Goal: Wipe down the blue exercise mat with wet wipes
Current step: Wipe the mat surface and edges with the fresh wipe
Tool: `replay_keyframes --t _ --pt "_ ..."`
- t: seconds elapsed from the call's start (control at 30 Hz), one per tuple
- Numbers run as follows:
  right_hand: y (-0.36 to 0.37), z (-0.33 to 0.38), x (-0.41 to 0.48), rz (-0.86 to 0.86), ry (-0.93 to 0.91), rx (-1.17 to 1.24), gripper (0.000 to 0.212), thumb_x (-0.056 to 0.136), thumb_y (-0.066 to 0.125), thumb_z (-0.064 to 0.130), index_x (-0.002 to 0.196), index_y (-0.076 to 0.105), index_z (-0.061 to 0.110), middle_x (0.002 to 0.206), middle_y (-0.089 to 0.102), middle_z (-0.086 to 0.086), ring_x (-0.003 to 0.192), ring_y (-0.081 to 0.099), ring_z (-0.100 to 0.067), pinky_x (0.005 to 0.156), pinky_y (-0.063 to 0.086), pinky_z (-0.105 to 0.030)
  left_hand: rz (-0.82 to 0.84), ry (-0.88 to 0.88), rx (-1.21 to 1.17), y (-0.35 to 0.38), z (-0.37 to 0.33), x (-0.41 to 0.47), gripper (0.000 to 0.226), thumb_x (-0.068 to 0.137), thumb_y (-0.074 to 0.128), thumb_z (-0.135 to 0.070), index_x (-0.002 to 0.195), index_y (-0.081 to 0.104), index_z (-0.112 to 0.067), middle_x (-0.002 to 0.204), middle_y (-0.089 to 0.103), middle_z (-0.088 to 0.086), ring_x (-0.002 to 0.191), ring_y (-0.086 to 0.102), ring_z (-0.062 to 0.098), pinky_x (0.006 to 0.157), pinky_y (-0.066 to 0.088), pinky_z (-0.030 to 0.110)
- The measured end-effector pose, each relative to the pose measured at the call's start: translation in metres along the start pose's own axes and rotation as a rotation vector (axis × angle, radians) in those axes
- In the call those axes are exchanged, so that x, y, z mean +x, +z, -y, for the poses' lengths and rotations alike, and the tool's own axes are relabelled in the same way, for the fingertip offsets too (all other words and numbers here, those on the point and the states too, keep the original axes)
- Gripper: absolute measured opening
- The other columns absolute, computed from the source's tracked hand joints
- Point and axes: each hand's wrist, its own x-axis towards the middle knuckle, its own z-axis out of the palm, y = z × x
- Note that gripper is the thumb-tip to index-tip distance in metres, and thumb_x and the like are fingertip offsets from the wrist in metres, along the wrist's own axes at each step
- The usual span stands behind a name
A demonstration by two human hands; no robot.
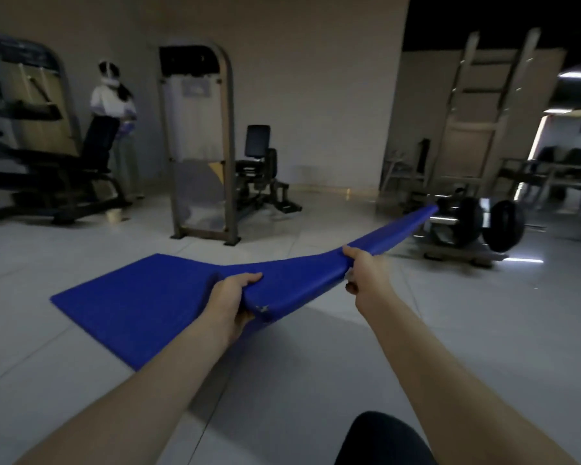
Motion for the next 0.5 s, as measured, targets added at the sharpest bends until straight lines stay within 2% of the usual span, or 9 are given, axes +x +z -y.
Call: replay_keyframes --t 0.1,0.2,0.3,0.4,0.5 --pt "-0.033 0.015 -0.018 -0.14 -0.099 0.03 0.024 0.093 0.07 0.024 0.084 0.05 0.013 0.071 0.056 -0.007 0.064 0.054 -0.019 0.059 0.046 -0.032 0.151 -0.036 0.007 0.025 0.0 -0.003 0.024 0.091 0.069 -0.008 0.114 0.064 -0.004 0.104 0.076 0.016 0.091 0.076 0.029 0.071 0.061 0.037" --pt "-0.064 0.016 -0.034 -0.229 -0.145 0.068 0.026 0.092 0.071 0.027 0.086 0.052 0.011 0.076 0.058 -0.01 0.066 0.055 -0.02 0.058 0.044 -0.031 0.29 -0.038 0.056 0.049 0.005 -0.001 0.026 0.094 0.065 -0.008 0.119 0.063 -0.001 0.106 0.076 0.016 0.088 0.076 0.025 0.069 0.06 0.032" --pt "-0.077 -0.006 -0.047 -0.245 -0.139 0.023 0.031 0.093 0.07 0.029 0.083 0.05 0.008 0.071 0.054 -0.011 0.06 0.051 -0.022 0.057 0.042 -0.034 0.243 -0.028 0.114 0.05 0.016 0.008 0.022 0.091 0.065 -0.008 0.112 0.065 -0.001 0.095 0.078 0.015 0.072 0.076 0.023 0.053 0.058 0.027" --pt "-0.078 -0.045 -0.051 -0.172 -0.049 -0.111 0.033 0.094 0.07 0.032 0.083 0.049 0.008 0.062 0.054 -0.008 0.058 0.051 -0.023 0.059 0.043 -0.038 0.174 -0.083 0.165 0.022 0.043 0.028 0.021 0.09 0.064 -0.01 0.11 0.064 -0.003 0.094 0.078 0.013 0.071 0.075 0.022 0.054 0.058 0.026" --pt "-0.073 -0.081 -0.049 -0.143 0.106 -0.136 0.032 0.093 0.071 0.033 0.09 0.053 0.007 0.059 0.053 -0.007 0.053 0.048 -0.021 0.049 0.039 -0.033 0.114 -0.148 0.16 -0.007 0.071 0.056 0.027 0.09 0.065 -0.01 0.116 0.066 -0.002 0.096 0.078 0.013 0.073 0.075 0.022 0.053 0.059 0.027"
